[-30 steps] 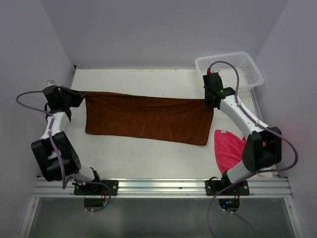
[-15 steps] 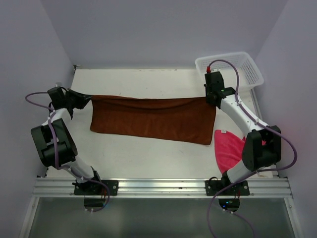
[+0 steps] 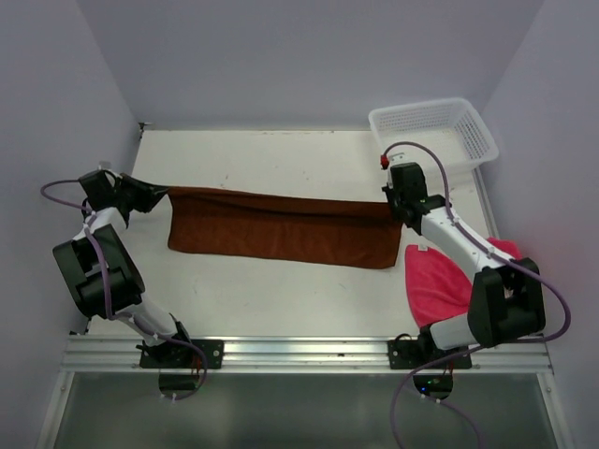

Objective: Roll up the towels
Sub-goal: Fold the towel

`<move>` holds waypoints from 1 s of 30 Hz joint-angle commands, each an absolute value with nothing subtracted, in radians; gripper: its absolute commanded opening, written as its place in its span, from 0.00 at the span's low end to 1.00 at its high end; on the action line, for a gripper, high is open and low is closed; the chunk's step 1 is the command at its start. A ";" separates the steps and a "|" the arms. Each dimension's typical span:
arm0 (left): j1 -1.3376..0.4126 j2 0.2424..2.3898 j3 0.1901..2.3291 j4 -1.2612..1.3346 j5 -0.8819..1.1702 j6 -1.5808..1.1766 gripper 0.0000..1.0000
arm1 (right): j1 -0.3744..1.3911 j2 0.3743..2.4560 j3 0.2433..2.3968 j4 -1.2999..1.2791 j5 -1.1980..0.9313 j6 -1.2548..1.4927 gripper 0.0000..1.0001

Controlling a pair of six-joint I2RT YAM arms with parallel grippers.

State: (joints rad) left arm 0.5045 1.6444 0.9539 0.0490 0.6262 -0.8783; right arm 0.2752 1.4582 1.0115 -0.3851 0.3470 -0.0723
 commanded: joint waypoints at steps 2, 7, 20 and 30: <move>0.520 1.620 0.959 0.051 0.670 -0.831 0.00 | 0.276 1.373 0.969 -0.256 0.302 -0.181 0.06; 0.525 1.626 0.933 0.058 0.681 -0.839 0.00 | 0.278 1.361 0.965 -0.308 0.287 -0.202 0.08; 0.587 1.638 0.899 0.048 0.744 -0.833 0.00 | 0.316 1.312 0.919 -0.402 0.351 -0.216 0.02; 0.626 1.625 0.828 0.044 0.795 -0.802 0.00 | 0.356 1.278 0.874 -0.446 0.383 -0.199 0.00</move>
